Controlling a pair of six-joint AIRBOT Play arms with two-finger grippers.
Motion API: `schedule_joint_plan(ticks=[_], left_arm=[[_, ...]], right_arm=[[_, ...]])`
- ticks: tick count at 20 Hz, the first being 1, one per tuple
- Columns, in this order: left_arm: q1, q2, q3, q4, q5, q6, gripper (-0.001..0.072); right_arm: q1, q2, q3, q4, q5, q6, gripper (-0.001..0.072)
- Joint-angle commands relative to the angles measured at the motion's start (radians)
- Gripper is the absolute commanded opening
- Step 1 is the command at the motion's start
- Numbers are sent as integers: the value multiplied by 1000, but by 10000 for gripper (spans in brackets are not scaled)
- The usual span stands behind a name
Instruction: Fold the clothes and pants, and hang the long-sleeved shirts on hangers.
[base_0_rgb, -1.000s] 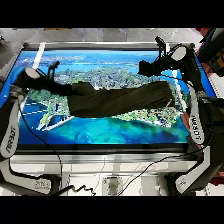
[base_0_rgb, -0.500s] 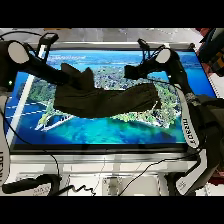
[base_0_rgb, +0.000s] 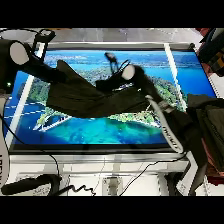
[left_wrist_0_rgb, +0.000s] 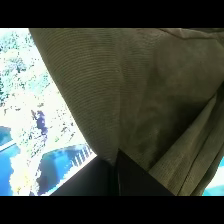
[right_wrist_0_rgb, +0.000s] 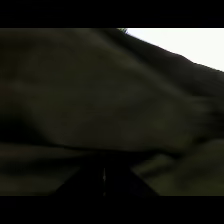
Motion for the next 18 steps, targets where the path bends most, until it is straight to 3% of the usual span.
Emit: schedule_joint_plan(ticks=[1, 4, 9, 11, 14, 18], left_arm=[[-1, -19, 0, -3, 15, -10, 18], [-1, -61, 0, -10, 34, -16, 19], [-1, -139, 0, -39, 68, -83, 19], [-1, -164, 0, -179, 103, -122, 20], [-18, -204, -2, -519, 153, -122, 20], [-132, -271, -1, -827, 399, -99, 19]], right_arm=[[127, -105, -16, 40, -144, 101, 24], [211, -166, -16, 114, -138, 118, 25], [173, -131, -16, 25, -54, 116, 24], [72, -91, -16, -58, 10, 113, 24], [-128, -10, -16, -160, 116, 81, 24], [-412, 99, -16, -161, 223, 35, 25]])
